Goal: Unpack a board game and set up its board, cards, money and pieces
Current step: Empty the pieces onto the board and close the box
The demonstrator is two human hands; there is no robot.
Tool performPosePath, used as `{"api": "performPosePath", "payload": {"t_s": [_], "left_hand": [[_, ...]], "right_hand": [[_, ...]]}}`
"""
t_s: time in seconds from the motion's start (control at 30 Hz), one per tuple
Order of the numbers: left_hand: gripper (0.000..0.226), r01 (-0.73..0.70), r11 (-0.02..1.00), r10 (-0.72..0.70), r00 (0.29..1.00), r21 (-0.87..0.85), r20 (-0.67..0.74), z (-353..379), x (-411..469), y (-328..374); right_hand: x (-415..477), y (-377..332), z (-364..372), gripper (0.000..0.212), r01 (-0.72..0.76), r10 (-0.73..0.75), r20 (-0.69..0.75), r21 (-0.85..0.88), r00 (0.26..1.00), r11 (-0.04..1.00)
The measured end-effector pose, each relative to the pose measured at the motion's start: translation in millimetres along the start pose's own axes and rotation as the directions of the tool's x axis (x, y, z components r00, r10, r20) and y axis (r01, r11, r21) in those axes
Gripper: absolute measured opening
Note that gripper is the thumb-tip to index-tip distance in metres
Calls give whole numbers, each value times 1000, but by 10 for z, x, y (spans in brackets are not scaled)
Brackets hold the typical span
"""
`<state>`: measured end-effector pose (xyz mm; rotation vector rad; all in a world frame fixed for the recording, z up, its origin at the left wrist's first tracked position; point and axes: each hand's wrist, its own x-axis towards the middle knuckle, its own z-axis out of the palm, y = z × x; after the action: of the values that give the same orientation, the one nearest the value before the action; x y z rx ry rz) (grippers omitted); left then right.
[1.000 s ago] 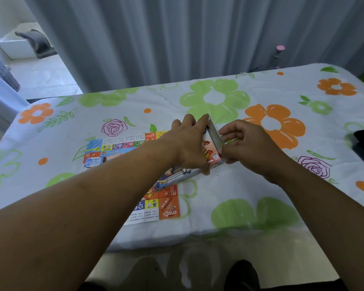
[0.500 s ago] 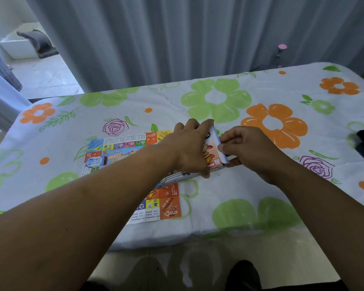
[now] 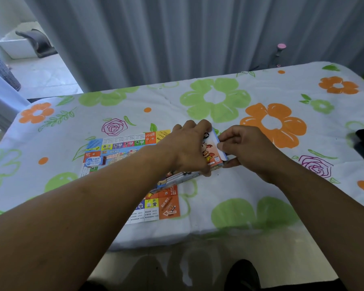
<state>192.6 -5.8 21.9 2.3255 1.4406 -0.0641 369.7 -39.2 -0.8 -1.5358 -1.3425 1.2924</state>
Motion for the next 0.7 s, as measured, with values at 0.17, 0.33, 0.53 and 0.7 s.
{"api": "performPosePath", "payload": {"t_s": [0.17,0.33,0.53,0.7], "left_hand": [[103,6,1000,-6,1000,-6,-5,-12,-14,-6],[126,15,999,-17,999,39,46,-14,-1,-10],[121,8,997,-11,999,78,31,0,12,-1],[125,-8,995,4,999,104,40,38,37,25]], "right_hand": [[-6,-4,3,9,12,-12,-10,17,1000,1000],[-25,-18,8,9,37,-37,-3,7,999,999],[-68,-45,42,13,71,-68,48,-51,997,996],[-65,-22,84,23,29,-27,40,-61,999,998]]}}
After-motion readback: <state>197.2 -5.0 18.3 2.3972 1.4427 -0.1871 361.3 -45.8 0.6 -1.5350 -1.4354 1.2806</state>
